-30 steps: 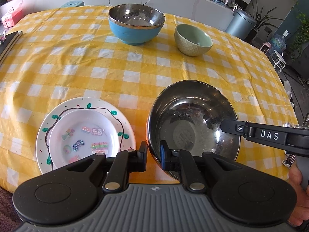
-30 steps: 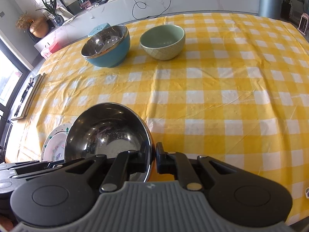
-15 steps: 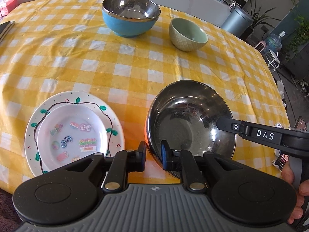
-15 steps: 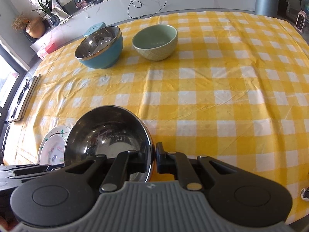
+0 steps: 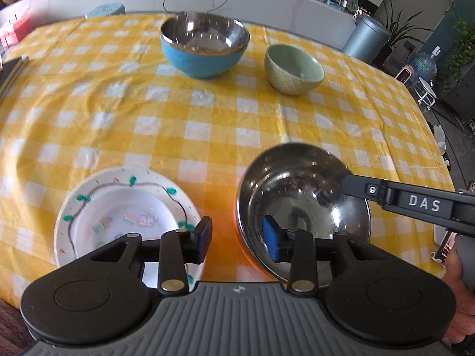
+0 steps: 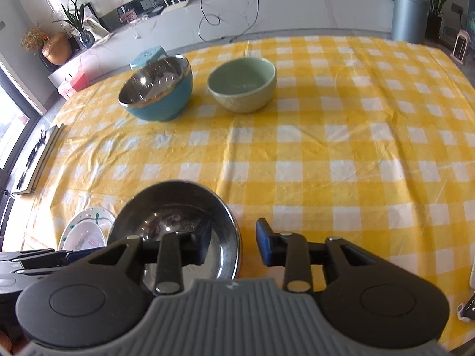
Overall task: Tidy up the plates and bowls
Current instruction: 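Move the left tool to the blue steel bowl rim and close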
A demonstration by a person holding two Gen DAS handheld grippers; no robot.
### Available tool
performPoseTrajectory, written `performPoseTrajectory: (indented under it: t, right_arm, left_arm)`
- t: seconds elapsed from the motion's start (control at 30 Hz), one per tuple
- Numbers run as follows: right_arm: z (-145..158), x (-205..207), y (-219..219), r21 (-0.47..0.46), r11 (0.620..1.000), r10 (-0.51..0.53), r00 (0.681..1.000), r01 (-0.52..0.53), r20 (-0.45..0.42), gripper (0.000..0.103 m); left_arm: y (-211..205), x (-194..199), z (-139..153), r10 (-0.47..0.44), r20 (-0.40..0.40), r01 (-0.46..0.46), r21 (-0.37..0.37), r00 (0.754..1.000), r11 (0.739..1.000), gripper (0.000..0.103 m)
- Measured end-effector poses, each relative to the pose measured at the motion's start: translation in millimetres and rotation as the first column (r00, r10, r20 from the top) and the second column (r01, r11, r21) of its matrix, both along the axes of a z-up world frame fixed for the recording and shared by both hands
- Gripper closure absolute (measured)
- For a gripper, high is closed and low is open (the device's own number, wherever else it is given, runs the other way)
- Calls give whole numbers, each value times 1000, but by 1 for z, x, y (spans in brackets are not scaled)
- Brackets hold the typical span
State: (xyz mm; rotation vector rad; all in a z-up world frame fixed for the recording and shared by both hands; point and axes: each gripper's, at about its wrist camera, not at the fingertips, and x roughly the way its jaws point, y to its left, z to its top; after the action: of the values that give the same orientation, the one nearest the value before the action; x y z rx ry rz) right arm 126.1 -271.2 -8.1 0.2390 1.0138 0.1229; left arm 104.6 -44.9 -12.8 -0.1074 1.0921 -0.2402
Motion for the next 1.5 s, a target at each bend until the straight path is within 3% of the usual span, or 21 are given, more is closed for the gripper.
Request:
performPoseTrajectory:
  t: [0.23,0.4,0.47,0.53,0.67,0.8,1.07,1.37,1.5]
  right_arm:
    - [23,9,-8,7,999,-54,994,54,99,51]
    - [32,30,-13,-6,995,-95,987,97,126,50]
    - [38,39,-14,-18,992,-124,982,128,140,34]
    - [44,46,-16,-19,989,-144,974,149,178,32]
    - [46,69,-21,22,984,-176,969,175,175,36]
    - [35,96,-16,83,982,-182,974,172,135,40]
    - [17,148,22,83,993,-88,992,81,85,55]
    - [-2,190,45,189,981,-55,998,52,10,65]
    - [-5,197,58,186,981,-52,999,50,5,70]
  left_arm:
    - [1,14,22,-22,102,19,30,995,999,52]
    - [-7,32,31,-64,157,56,54,986,997,52]
    - [-10,41,36,-74,185,65,57,980,996,52]
    - [-11,50,40,-72,209,63,50,975,997,52]
    - [-8,73,46,-40,246,34,30,968,999,52]
    - [-1,99,46,2,268,-22,72,963,997,52]
    - [24,150,29,27,235,-60,137,972,989,52]
    - [39,204,10,20,197,-49,143,980,989,52]
    - [42,216,0,8,187,-36,147,982,988,60]
